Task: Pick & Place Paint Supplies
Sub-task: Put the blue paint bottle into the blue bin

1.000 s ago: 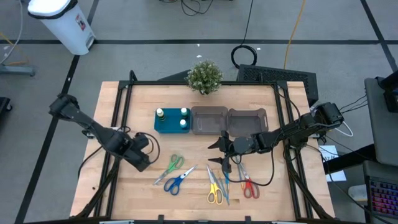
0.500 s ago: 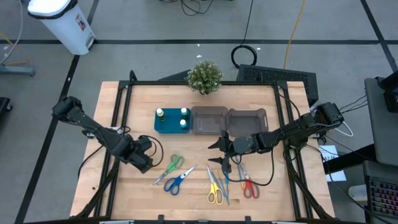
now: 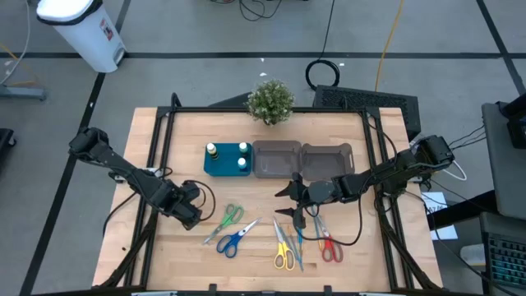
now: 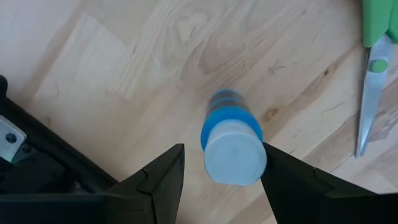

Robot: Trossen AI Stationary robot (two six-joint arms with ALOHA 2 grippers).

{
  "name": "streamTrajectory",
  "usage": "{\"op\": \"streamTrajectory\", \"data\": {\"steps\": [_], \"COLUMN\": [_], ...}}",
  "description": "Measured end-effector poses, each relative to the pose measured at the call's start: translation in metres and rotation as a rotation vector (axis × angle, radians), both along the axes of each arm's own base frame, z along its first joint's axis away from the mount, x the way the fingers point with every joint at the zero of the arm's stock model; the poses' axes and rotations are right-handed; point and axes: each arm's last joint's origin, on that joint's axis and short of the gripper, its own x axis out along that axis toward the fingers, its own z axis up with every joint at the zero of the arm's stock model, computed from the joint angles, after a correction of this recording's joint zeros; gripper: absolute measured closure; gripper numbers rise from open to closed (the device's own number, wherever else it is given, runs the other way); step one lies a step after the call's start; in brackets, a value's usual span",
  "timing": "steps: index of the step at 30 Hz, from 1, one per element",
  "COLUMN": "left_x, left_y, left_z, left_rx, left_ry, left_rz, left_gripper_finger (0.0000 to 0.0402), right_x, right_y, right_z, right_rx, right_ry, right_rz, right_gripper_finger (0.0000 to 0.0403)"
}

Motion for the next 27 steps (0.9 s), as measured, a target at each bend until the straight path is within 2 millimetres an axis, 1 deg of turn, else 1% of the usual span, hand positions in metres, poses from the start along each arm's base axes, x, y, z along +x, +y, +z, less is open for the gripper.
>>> {"op": "streamTrajectory", "data": {"steps": [6,27], "left_x": [0.0005,0.0009], "left_y": [0.0006,0.0006], "left_z": [0.0000,0.0001], "left_rx": [0.023,0.024], "left_ry": [-0.015,-0.019], "left_rz": [-0.012,-0.027], "left_gripper_finger": [0.0192,0.0193], "right_x": [0.0000,0.0000], "right_y": [0.0000,0.0001], "right_z": [0.0000,0.0000], "right_rx": [0.000,0.000], "right_ry": [0.000,0.000], "right_rz": [0.000,0.001], "right_gripper_finger": [0.0149,0.0149]}}
